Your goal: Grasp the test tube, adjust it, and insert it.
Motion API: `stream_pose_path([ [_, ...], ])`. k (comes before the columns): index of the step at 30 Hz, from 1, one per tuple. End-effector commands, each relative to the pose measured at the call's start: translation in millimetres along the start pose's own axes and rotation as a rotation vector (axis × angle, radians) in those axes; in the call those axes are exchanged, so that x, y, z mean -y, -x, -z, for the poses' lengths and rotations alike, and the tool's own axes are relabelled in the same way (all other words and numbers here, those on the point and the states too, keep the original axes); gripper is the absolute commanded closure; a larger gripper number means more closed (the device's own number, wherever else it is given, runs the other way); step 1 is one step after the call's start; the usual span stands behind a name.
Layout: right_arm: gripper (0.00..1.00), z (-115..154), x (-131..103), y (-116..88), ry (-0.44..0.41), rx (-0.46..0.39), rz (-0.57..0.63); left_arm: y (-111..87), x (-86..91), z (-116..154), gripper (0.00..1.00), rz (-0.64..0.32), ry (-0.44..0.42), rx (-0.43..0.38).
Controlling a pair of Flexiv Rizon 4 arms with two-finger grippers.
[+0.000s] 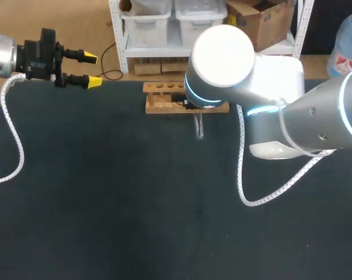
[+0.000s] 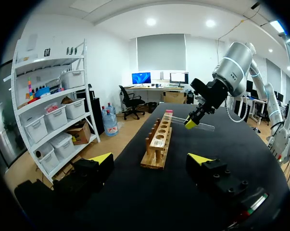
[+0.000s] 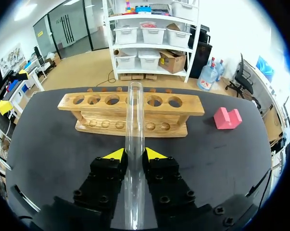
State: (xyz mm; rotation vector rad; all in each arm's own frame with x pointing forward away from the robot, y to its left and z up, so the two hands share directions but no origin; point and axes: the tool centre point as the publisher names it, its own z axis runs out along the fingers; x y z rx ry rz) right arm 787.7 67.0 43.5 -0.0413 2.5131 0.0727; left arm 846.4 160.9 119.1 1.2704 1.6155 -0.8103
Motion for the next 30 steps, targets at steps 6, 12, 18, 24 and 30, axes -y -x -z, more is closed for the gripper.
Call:
stream_pose_path([
  [6, 1.00, -10.3, -4.3, 1.6, -0.012, -0.025, 0.000, -1.3, -0.5, -0.1, 0.00, -0.003, -0.001, 0.004],
  [12, 1.00, -14.0, -5.9, -1.3, -0.017, -0.047, 0.005, -1.3, -0.5, -0.1, 0.00, -0.003, -0.001, 0.004],
  [18, 1.00, -18.8, -6.0, -4.3, -0.022, -0.074, 0.011, -1.3, -0.5, -0.1, 0.00, -0.003, -0.001, 0.004],
  [24, 1.00, -19.6, -6.0, -4.0, -0.028, -0.081, 0.014, -1.3, -0.5, -0.1, 0.00, -0.003, -0.001, 0.004],
  [30, 1.00, -5.1, -4.3, 5.7, -0.038, -0.037, 0.009, -1.3, -0.5, -0.1, 0.00, -0.003, -0.001, 0.004],
])
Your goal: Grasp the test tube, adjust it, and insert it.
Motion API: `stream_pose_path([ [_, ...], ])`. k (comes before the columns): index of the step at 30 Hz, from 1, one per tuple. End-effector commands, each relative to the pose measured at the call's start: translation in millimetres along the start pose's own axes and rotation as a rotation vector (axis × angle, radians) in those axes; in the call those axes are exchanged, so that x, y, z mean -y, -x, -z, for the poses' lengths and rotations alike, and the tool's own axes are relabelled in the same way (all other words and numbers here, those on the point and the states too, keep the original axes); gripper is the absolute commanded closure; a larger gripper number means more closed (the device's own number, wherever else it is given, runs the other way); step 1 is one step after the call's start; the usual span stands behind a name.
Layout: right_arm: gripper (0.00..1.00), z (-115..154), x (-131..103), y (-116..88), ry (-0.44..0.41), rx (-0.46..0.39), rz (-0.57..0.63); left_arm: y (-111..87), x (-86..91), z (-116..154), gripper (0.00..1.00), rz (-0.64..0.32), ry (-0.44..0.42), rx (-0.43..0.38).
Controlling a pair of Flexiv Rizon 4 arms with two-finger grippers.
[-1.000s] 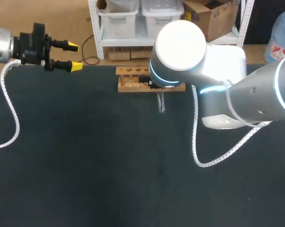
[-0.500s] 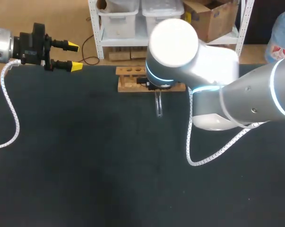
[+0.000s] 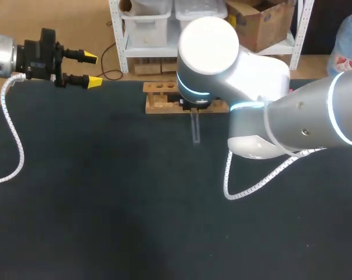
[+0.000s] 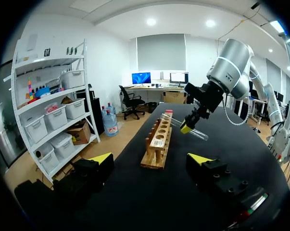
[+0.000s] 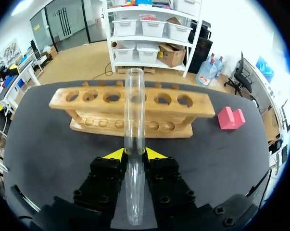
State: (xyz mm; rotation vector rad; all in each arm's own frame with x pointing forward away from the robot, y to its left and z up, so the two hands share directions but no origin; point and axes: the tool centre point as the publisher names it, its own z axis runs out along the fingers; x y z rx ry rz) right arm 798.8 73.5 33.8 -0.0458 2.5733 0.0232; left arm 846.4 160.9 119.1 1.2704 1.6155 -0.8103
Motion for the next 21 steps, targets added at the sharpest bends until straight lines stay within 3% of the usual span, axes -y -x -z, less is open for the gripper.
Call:
stream_pose_path([
  [1, 1.00, 12.0, 1.8, 4.3, -0.005, 0.030, -0.002, -1.3, -0.5, -0.1, 0.00, -0.003, 0.000, 0.004],
  [21, 1.00, -5.2, 11.2, 26.8, -0.020, 0.032, 0.001, -1.3, -0.5, -0.1, 0.00, -0.003, 0.000, 0.004],
])
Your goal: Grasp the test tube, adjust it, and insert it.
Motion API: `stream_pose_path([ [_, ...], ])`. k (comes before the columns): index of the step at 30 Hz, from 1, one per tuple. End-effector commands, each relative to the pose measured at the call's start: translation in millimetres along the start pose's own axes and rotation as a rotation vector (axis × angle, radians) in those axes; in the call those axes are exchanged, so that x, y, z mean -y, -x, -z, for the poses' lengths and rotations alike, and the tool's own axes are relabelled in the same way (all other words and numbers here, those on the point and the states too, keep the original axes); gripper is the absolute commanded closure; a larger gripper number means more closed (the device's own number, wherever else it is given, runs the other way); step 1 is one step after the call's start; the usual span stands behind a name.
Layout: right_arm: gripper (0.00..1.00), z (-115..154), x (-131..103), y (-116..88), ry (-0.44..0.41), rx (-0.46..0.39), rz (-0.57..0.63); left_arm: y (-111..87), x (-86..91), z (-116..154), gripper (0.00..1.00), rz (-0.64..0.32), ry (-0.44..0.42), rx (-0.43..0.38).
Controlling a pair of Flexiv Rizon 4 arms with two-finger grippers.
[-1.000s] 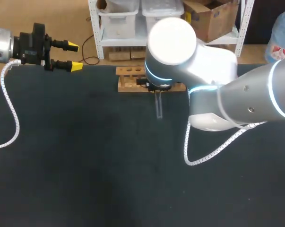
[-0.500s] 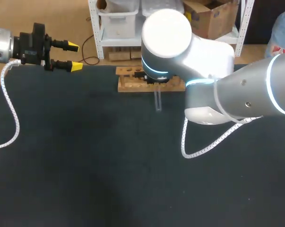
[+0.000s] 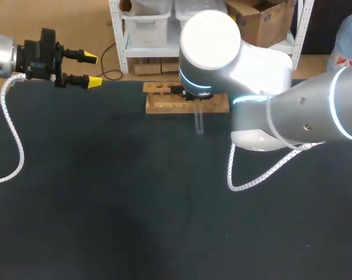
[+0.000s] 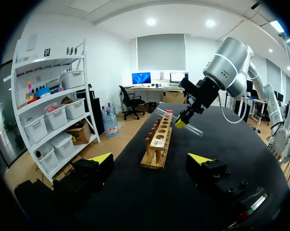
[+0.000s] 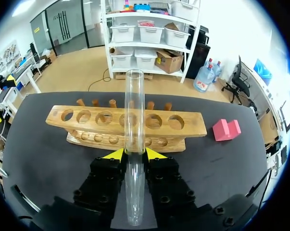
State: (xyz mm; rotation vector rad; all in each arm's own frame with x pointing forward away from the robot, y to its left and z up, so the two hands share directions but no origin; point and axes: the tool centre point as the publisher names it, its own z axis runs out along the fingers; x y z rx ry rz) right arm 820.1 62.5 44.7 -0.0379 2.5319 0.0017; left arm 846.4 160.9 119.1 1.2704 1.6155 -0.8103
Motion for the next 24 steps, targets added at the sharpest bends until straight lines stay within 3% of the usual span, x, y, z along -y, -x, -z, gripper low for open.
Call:
stream_pose_path([
  [1, 1.00, -4.1, -0.1, 3.3, -0.003, -0.011, 0.002, -1.3, -0.5, -0.1, 0.00, -0.003, 0.000, 0.004],
  [24, 1.00, -14.2, 1.0, -0.9, 0.007, -0.062, 0.002, -1.3, -0.5, -0.1, 0.00, -0.003, 0.000, 0.004],
])
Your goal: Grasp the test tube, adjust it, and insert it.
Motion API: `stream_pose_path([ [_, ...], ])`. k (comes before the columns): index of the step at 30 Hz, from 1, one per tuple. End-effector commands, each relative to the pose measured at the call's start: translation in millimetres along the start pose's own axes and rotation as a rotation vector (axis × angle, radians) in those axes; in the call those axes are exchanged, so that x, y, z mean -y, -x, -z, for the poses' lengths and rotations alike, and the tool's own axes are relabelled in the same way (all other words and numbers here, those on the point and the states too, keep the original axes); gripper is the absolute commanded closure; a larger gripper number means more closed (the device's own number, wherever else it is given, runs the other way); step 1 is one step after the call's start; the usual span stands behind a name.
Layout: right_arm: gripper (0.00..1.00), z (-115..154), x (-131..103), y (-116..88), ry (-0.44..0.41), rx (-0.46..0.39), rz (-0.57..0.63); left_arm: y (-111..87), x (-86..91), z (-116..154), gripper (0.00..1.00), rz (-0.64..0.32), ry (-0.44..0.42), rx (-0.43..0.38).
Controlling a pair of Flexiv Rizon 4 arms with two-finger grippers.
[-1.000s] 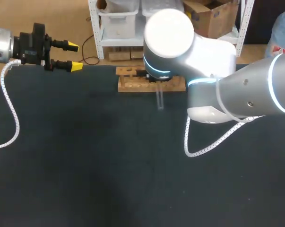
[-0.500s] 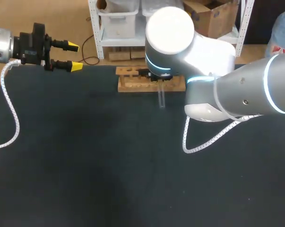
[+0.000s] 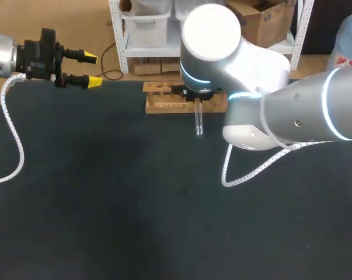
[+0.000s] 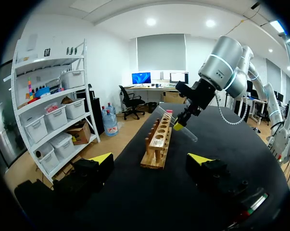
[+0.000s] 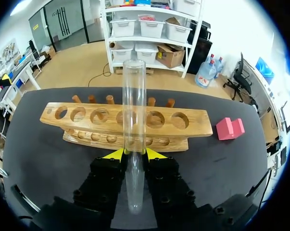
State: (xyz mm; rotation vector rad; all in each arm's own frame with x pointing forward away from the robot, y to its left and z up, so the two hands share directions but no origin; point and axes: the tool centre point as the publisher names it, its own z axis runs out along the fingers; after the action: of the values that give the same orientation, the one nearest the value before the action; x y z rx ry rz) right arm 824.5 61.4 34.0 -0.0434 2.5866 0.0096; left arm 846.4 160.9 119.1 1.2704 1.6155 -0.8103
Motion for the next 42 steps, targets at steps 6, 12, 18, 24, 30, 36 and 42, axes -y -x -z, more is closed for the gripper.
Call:
stream_pose_path([
  [6, 1.00, 6.9, 1.2, 0.7, 0.004, 0.007, -0.004, -1.3, -0.5, -0.1, 0.00, -0.003, 0.000, 0.004],
  [12, 1.00, 34.4, 1.4, 2.2, 0.035, 0.062, -0.018, -1.3, -0.5, -0.1, 0.00, -0.003, 0.000, 0.004],
  [18, 1.00, 57.2, 5.6, 17.3, 0.064, 0.163, -0.049, -1.3, -0.5, -0.1, 0.00, -0.003, 0.000, 0.004],
  [24, 1.00, 73.3, 11.9, 47.1, 0.101, 0.309, -0.060, -1.3, -0.5, -0.1, 0.00, -0.003, 0.000, 0.004],
  [30, 1.00, 88.9, 13.6, 74.7, 0.138, 0.491, -0.046, -1.3, -0.5, -0.1, 0.00, -0.003, 0.000, 0.004],
  [36, 1.00, 99.0, 13.7, 89.3, 0.174, 0.666, -0.073, -1.3, -0.5, -0.1, 0.00, -0.003, 0.000, 0.004],
  [42, 1.00, 101.8, 16.7, 97.5, 0.181, 0.769, -0.099, -1.3, -0.5, -0.1, 0.00, -0.003, 0.000, 0.004],
])
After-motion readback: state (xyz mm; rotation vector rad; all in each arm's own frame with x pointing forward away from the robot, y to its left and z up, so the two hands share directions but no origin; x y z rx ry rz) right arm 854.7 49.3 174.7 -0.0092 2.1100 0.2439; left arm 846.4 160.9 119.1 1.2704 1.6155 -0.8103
